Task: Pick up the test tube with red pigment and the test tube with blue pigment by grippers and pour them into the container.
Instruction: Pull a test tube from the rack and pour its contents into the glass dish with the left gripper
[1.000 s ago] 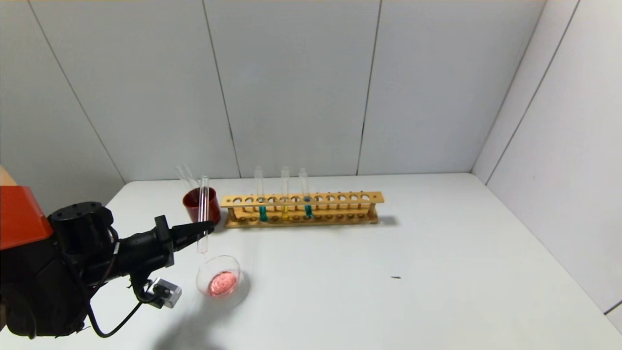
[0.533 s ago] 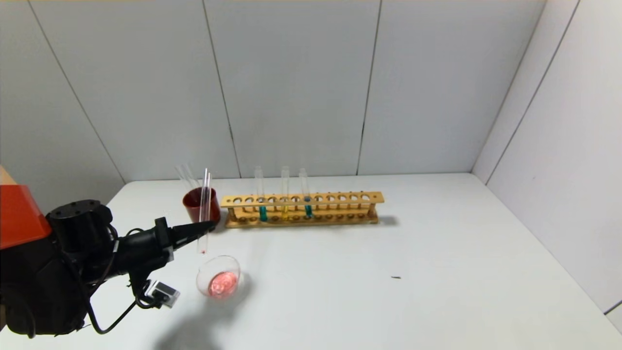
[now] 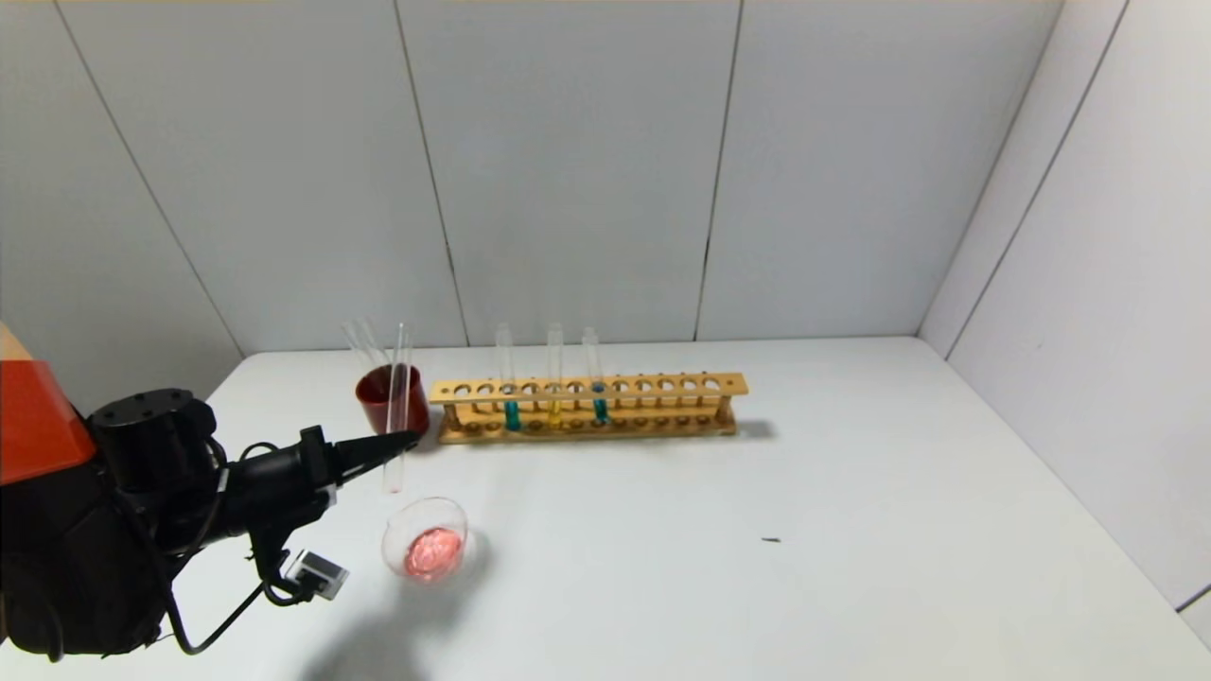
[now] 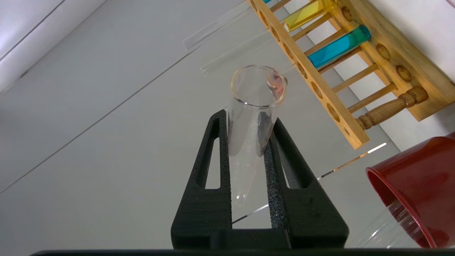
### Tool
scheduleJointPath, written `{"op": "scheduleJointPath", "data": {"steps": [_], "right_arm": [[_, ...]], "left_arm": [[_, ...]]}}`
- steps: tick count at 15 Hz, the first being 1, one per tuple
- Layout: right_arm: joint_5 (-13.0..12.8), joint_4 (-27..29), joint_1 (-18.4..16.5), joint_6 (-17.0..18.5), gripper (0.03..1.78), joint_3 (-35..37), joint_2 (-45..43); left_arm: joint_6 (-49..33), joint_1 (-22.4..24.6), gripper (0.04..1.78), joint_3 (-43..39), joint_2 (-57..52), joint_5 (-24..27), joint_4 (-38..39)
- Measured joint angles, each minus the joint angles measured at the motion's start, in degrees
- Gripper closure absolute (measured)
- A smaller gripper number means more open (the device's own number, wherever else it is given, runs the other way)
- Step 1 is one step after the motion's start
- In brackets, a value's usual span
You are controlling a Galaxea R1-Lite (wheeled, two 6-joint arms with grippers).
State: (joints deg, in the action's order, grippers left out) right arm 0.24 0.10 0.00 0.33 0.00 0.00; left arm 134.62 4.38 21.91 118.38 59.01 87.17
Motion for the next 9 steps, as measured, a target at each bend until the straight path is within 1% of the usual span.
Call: {"op": "scheduleJointPath", "data": {"steps": [3,6,7,9], "right_arm": [[-0.02,0.0,0.0,0.02,0.06,0.0,0.0],[0.0,0.0,0.0,0.0,0.06,0.0,0.0],[0.0,0.0,0.0,0.0,0.06,0.0,0.0],[0.0,0.0,-0.02,0.0,0.06,0.0,0.0]], "left_arm": [[-1.13,0.0,1.49,-0.02,-0.63,-1.05,-0.02],[-7.03,0.0,1.49,-1.57,-2.45,-5.13,0.0],[-10.34,-0.27,1.49,-2.95,-3.08,-7.4,-0.05],[-18.03,-2.9,1.49,-4.16,-5.35,-15.25,-0.05]]}}
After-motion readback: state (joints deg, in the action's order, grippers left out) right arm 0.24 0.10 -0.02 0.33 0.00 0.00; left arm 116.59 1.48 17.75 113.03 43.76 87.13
